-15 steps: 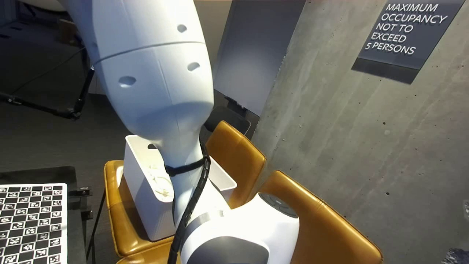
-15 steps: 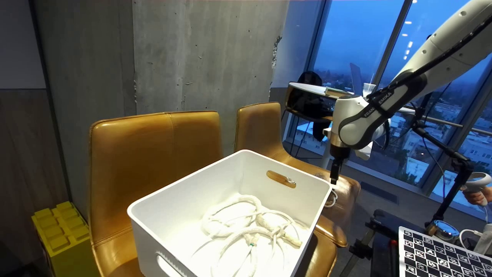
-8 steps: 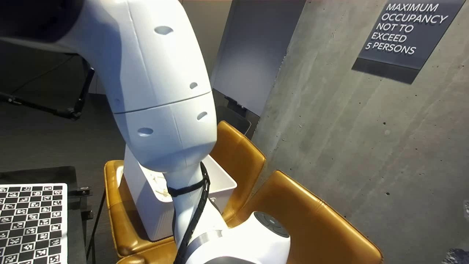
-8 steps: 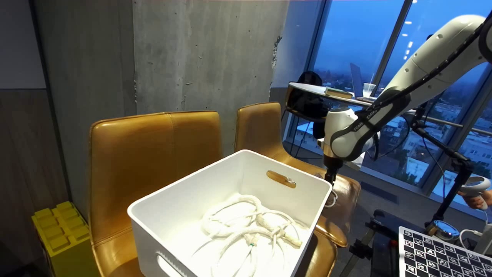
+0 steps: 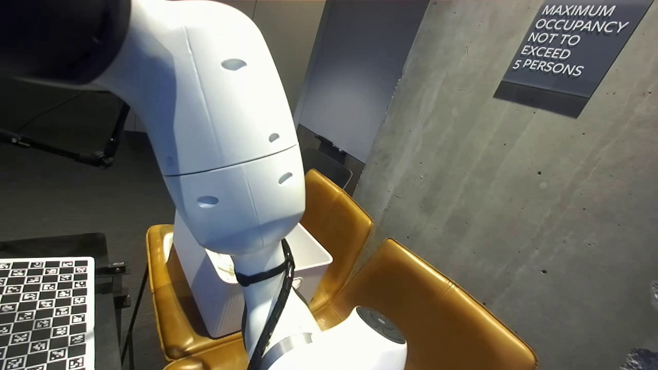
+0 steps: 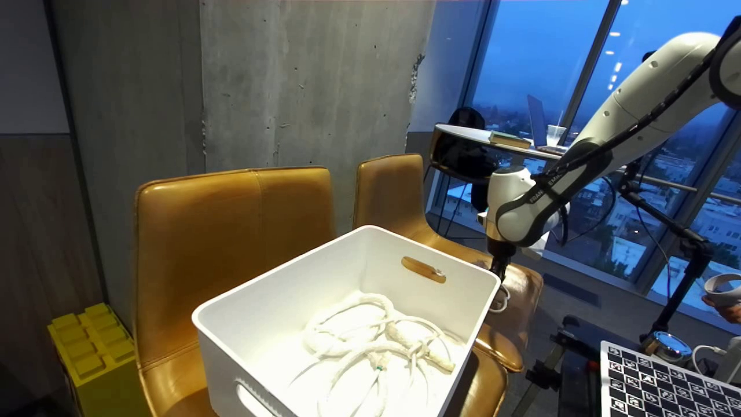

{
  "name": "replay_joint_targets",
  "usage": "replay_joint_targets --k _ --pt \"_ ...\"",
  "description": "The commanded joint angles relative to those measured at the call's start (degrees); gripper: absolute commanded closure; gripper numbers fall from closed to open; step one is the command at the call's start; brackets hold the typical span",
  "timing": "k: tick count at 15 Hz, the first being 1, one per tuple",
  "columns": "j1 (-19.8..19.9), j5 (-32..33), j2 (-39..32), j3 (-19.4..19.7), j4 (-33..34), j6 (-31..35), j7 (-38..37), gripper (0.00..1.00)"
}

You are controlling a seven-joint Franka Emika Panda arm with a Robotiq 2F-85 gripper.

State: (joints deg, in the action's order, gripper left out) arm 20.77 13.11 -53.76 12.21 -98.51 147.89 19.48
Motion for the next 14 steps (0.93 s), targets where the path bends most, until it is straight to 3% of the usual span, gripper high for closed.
replay_joint_targets --k 1,3,4,11,14 --pt "-0.1 1.0 -2.5 1.7 -0.9 0.8 -1.5 0.83" --pt "-0.1 1.2 -3.1 2.3 -1.1 1.0 -1.6 0.97" --pt "0.0 1.1 -2.5 2.4 -1.1 0.7 -1.5 1.0" --pt "-0.2 0.9 3.7 2.8 -4.0 -1.2 -0.8 1.0" --pt "-1.8 1.6 10.0 3.7 -7.3 -2.4 -1.2 1.0"
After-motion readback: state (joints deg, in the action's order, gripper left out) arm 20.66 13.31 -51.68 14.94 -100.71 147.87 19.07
